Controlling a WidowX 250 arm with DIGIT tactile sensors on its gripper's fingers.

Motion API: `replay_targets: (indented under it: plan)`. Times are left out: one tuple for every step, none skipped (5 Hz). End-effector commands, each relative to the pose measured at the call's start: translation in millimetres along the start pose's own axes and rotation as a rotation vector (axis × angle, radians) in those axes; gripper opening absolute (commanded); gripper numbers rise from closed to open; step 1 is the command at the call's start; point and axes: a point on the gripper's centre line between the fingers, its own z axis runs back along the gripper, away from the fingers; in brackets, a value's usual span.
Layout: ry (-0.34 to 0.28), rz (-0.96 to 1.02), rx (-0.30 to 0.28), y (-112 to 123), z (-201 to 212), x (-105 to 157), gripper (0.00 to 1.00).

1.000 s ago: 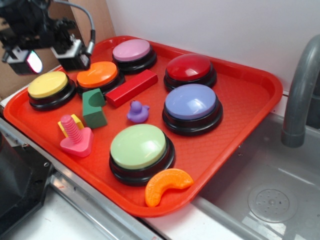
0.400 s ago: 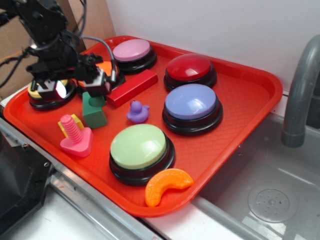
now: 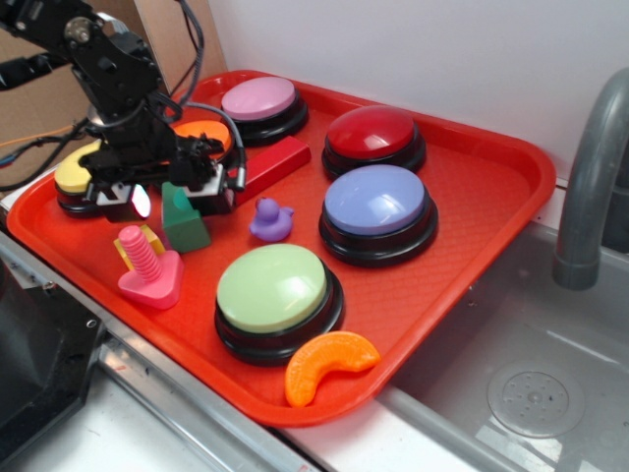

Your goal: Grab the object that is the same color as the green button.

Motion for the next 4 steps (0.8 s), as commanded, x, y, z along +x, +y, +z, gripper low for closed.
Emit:
replay_targets:
  plan:
    - [0.007,0.015,-0.045,3,-1,4,0.00]
    - [0.044,-0.076,-0.056,-3,5,9,0.00]
    - [0.069,-0.194,-0.063,-15,31,14,0.00]
    - [0.090,-0.362,-0.056,-32,75,24,0.00]
